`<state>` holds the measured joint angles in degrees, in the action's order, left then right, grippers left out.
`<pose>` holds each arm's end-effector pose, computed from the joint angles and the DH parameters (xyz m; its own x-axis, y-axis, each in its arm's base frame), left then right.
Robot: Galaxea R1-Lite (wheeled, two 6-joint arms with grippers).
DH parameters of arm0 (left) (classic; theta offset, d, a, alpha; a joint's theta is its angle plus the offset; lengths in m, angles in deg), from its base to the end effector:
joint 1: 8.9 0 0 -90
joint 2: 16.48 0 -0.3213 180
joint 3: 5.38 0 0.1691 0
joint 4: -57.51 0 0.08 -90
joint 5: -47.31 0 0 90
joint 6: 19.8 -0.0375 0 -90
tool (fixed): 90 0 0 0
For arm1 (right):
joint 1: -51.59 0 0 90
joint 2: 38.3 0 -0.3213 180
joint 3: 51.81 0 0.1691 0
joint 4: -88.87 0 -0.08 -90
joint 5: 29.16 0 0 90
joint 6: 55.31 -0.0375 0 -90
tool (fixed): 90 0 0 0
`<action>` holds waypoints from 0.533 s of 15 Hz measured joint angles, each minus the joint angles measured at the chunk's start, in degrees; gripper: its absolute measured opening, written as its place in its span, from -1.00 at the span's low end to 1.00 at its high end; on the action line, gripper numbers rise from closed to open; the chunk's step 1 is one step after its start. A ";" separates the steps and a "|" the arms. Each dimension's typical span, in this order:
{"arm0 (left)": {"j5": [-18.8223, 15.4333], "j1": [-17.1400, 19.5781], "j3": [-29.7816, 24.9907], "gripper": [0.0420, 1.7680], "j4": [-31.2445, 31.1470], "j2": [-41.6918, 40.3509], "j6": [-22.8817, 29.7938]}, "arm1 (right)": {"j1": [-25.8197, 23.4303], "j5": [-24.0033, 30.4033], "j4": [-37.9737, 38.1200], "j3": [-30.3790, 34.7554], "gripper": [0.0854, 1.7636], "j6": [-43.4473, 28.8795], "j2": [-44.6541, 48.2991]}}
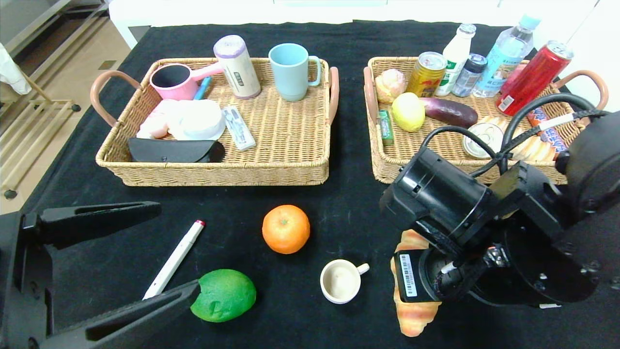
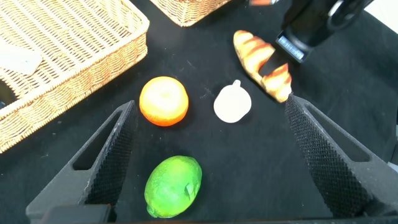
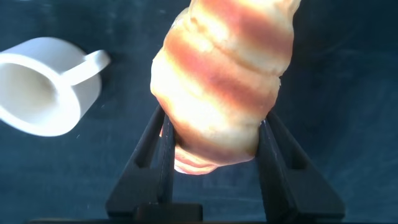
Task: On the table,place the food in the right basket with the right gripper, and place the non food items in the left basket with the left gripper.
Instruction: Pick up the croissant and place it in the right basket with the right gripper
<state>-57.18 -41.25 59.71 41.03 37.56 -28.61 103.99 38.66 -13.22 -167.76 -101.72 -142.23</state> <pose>0.0736 -0.0577 0.2815 0.6804 -0.7271 -0.0916 0.7321 0.6688 0.1291 0.1879 0.2208 0.2423 0.5299 0.0694 -0.8452 -0.0376 0.9976 0.0583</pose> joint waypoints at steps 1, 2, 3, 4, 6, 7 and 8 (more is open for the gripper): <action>0.00 0.00 0.00 0.94 -0.01 0.00 0.00 | 0.13 0.00 0.01 -0.16 -0.12 0.79 0.88; 0.00 0.00 0.00 0.94 -0.09 0.01 0.00 | 0.09 0.00 0.06 -0.39 -0.12 1.84 1.90; 0.00 0.00 0.00 0.94 -0.20 0.01 0.00 | -0.22 0.00 0.06 -0.72 -0.12 3.17 3.00; 0.00 0.00 0.00 0.94 -0.17 0.01 0.00 | -0.91 0.00 0.04 -1.29 -0.12 4.62 4.19; -0.02 0.00 0.00 0.94 -0.15 0.01 0.00 | -3.12 -0.02 0.06 -3.52 -0.12 7.44 5.97; 0.00 0.00 0.00 0.94 -0.15 0.00 -0.02 | -4.41 -0.02 0.04 -5.05 -0.12 9.12 6.73; 0.00 0.00 0.00 0.94 -0.22 0.01 -0.02 | -5.79 0.00 -0.05 -6.64 -0.12 10.56 7.22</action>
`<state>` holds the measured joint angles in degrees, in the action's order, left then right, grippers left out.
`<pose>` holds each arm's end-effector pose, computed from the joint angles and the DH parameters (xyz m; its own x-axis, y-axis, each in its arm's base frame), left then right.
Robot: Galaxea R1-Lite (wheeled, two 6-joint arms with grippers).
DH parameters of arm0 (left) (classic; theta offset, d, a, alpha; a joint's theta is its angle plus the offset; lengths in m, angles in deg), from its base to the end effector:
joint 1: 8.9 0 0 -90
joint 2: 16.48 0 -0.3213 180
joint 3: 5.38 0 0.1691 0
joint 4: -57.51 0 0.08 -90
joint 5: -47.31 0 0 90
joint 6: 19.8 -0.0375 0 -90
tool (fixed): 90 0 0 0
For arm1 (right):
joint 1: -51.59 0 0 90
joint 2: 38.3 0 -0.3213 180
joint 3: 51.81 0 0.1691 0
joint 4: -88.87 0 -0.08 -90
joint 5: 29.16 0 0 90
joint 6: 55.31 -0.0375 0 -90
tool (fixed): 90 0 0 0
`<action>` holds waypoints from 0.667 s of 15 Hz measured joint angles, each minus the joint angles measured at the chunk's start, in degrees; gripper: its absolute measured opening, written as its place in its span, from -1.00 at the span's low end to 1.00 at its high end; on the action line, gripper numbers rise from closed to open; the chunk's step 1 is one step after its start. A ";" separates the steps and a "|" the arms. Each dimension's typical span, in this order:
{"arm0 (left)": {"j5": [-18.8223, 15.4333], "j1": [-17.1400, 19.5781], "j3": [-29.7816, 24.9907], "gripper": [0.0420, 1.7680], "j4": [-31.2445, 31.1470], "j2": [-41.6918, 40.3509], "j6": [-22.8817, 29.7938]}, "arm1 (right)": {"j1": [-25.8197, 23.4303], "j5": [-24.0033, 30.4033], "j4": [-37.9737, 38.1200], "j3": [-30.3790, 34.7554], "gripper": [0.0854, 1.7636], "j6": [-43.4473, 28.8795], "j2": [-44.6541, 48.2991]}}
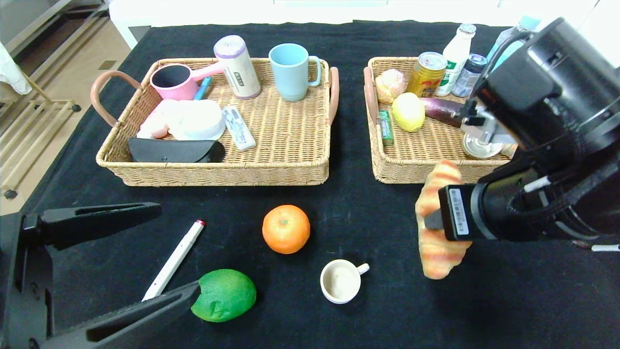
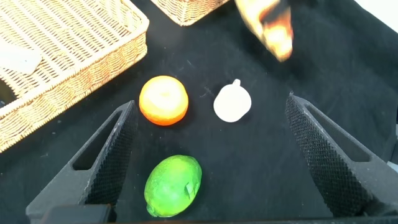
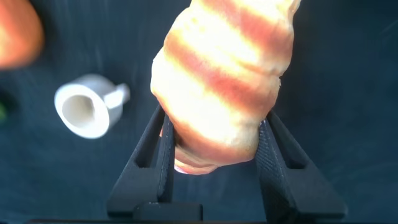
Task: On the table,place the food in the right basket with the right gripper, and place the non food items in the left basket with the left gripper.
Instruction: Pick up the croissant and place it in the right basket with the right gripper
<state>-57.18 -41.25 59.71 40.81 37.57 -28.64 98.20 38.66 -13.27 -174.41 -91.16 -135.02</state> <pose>0.0736 -0.0577 0.2810 0.6801 -0.7269 -0.0955 0.7326 0.6684 0.1285 0.1892 0.1795 0.3025 0.6662 0.1551 -0.7295 -0.0990 0.9879 0.1197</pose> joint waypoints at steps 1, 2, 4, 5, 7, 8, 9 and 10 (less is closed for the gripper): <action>0.00 0.00 0.00 0.94 -0.01 0.00 -0.04 | -1.54 -0.02 -0.17 -1.66 -0.12 1.40 0.30; 0.00 -0.02 0.00 0.94 -0.11 0.02 -0.20 | -3.25 -0.02 -0.33 -3.25 -0.12 3.33 0.37; -0.06 -0.06 0.00 0.94 -0.17 0.05 -0.39 | -5.95 -0.09 -1.22 -5.38 -0.12 5.27 0.04; -0.06 -0.06 0.00 0.94 -0.23 0.16 -0.39 | -6.91 -0.09 -2.67 -5.92 -0.12 5.86 -0.13; -0.06 -0.06 -0.13 0.94 -0.01 0.29 -0.41 | -8.72 -0.11 -7.25 -6.40 -0.12 7.72 -0.33; -0.09 -0.11 -0.20 0.94 0.07 0.30 -0.44 | -9.73 -0.07 -9.87 -6.51 -0.12 8.94 -0.44; -0.11 -0.11 -0.27 0.94 0.10 0.30 -0.48 | -10.80 -0.05 -12.26 -6.53 -0.12 10.42 -0.61; -0.11 -0.09 -0.28 0.94 -0.11 0.30 -0.61 | -11.89 -0.05 -14.64 -6.53 -0.12 11.15 -0.90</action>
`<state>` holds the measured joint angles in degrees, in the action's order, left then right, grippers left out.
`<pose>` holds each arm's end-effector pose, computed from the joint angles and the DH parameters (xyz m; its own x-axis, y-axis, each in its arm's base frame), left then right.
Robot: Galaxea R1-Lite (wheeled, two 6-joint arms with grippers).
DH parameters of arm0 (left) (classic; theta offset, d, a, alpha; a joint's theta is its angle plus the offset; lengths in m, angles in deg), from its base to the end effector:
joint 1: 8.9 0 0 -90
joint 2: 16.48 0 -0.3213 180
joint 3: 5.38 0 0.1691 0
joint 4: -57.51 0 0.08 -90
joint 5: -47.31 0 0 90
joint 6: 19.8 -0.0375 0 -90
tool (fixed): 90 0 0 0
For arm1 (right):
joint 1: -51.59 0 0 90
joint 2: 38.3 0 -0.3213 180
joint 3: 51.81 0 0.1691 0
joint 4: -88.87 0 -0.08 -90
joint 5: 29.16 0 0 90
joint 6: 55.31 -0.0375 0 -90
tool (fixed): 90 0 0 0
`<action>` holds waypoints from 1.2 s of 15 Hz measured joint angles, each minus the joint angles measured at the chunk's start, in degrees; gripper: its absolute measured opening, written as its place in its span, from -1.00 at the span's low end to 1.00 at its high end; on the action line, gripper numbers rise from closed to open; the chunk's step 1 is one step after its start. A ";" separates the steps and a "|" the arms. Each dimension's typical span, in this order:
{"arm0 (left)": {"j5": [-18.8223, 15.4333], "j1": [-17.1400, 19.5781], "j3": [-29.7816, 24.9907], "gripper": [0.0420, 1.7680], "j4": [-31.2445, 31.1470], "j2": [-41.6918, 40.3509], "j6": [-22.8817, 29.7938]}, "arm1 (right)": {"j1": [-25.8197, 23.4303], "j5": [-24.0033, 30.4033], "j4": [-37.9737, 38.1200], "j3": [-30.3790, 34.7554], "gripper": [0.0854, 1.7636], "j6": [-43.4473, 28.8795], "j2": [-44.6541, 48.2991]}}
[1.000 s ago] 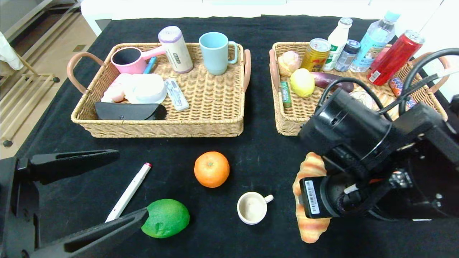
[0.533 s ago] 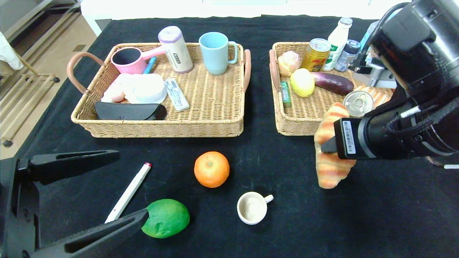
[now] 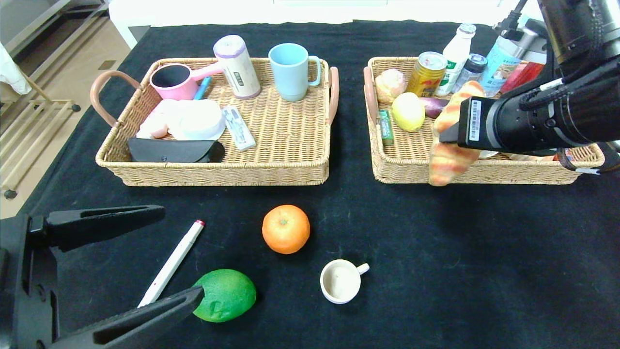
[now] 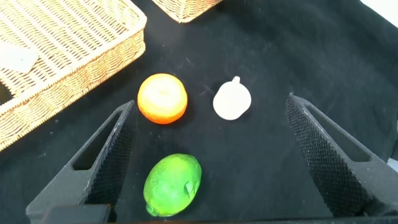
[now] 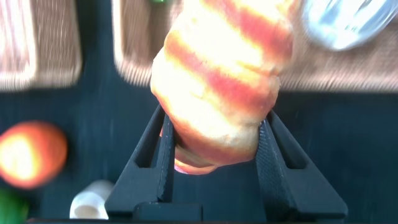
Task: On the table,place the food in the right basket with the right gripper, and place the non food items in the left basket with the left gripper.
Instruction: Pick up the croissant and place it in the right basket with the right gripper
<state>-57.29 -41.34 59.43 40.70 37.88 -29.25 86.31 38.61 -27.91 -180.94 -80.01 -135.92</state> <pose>0.0748 -0.0587 0.2789 0.6765 -0.7286 -0.1072 0.7360 0.6633 0.1356 0.2418 0.1503 0.3465 0.8628 0.1376 -0.4866 -0.0581 0.9829 0.1748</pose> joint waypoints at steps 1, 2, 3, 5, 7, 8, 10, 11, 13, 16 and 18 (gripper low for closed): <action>0.00 0.02 0.00 0.94 -0.09 -0.01 -0.17 | -1.04 0.00 -2.76 -0.02 -0.12 0.45 -0.37; 0.02 0.02 0.00 0.94 0.05 -0.09 -0.30 | -1.97 -0.02 -5.10 -0.02 -0.12 0.78 -0.74; 0.05 0.02 0.00 0.94 0.33 -0.22 -0.28 | -2.80 -0.04 -7.02 0.00 -0.12 0.94 -1.02; 0.05 0.09 0.00 0.94 0.43 -0.50 -0.26 | -4.32 -0.04 -10.72 0.04 -0.12 1.63 -1.79; -0.05 0.09 0.00 0.94 0.35 -0.56 -0.26 | -5.89 -0.06 -13.91 0.06 -0.12 3.15 -2.68; -0.06 0.06 -0.05 0.94 0.35 -0.59 -0.30 | -6.56 -0.06 -15.26 0.06 -0.12 3.89 -3.07; -0.02 0.04 -0.05 0.94 0.40 -0.72 -0.33 | -8.40 -0.06 -17.49 0.13 -0.12 5.11 -3.91; 0.00 0.06 0.04 0.94 0.43 -0.83 -0.35 | -9.20 -0.02 -18.91 0.20 -0.12 5.24 -4.33; 0.00 0.06 0.12 0.94 0.40 -1.06 -0.35 | -10.24 -0.04 -20.48 0.59 -0.12 5.30 -5.16; 0.00 0.09 0.23 0.94 0.52 -1.39 -0.35 | -10.58 -0.02 -21.61 0.72 -0.12 5.46 -5.99; 0.02 0.09 0.23 0.94 0.60 -1.57 -0.33 | -10.72 -0.06 -21.60 0.77 -0.12 5.60 -6.23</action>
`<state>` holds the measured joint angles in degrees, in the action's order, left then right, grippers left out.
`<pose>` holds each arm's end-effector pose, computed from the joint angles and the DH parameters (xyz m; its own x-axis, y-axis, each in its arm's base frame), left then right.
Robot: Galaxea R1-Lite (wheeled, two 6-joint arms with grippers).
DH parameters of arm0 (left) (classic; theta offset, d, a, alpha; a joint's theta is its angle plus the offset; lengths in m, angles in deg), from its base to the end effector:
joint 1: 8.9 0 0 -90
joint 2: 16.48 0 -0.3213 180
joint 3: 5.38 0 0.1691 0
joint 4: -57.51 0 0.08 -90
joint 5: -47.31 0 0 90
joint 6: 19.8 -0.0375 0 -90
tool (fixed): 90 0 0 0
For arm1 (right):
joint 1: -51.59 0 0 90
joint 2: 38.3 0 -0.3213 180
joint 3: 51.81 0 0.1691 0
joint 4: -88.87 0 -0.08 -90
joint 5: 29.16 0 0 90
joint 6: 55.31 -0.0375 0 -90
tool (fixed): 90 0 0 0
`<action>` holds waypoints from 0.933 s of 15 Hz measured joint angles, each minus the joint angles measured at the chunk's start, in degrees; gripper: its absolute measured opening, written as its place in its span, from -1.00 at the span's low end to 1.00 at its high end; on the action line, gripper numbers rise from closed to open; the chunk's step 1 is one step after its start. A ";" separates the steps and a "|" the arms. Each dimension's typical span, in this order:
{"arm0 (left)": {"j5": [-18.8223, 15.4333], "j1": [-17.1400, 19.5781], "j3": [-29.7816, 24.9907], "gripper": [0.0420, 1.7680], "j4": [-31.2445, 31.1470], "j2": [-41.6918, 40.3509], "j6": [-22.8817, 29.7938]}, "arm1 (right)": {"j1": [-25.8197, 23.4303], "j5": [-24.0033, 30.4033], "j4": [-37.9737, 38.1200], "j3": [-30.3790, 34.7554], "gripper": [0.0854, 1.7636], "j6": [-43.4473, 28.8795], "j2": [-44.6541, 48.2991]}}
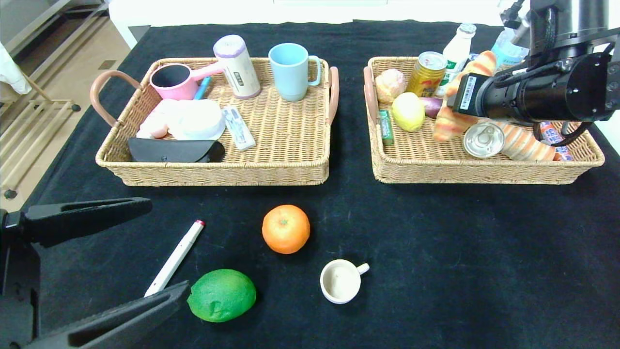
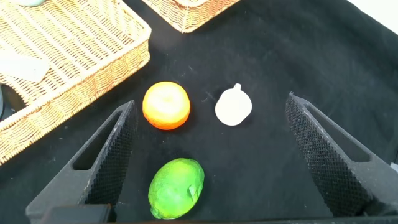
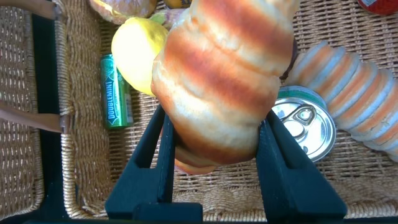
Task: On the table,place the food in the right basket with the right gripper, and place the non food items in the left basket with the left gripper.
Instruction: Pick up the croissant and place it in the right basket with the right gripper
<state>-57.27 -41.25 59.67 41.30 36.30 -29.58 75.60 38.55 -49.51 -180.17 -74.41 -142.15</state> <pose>0.0684 -0.0545 0.2838 0.6810 -0.7293 -0.0665 0.7293 0.6670 0.1524 0.3167 0.1255 0.3484 0.9621 0.0134 -0.2722 0.0451 0.9772 0.2073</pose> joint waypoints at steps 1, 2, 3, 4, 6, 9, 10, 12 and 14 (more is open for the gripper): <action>-0.02 0.00 0.00 0.94 -0.02 -0.09 -0.02 | 0.00 0.00 0.00 -0.02 -0.12 0.04 -0.04; -0.02 0.00 -0.01 0.94 -0.02 -0.09 0.00 | -0.11 0.02 0.02 -0.05 -0.09 0.04 -0.09; 0.00 0.00 -0.01 0.94 0.00 -0.09 0.00 | -0.20 0.02 0.09 -0.05 0.04 0.06 -0.09; 0.00 0.00 -0.01 0.94 0.00 -0.11 -0.02 | -0.24 0.06 0.27 -0.07 0.16 0.20 -0.06; 0.04 0.00 -0.04 0.94 0.00 -0.12 0.00 | -0.30 0.09 0.49 -0.07 0.34 0.41 0.00; 0.06 0.00 -0.04 0.94 0.00 -0.17 0.00 | -0.30 0.09 0.51 -0.02 0.54 0.94 0.16; 0.06 0.00 -0.04 0.94 0.00 -0.20 -0.02 | -0.30 0.09 0.52 0.00 0.59 1.22 0.21; 0.06 0.00 -0.04 0.94 0.00 -0.22 -0.17 | -0.30 0.09 0.63 0.00 0.67 1.50 0.46; 0.09 0.00 -0.04 0.94 -0.02 -0.23 -0.50 | -0.28 0.11 1.07 0.06 0.73 2.10 0.83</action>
<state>-57.18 -41.25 59.63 41.28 36.07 -30.08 75.31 38.66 -48.44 -180.11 -72.31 -141.32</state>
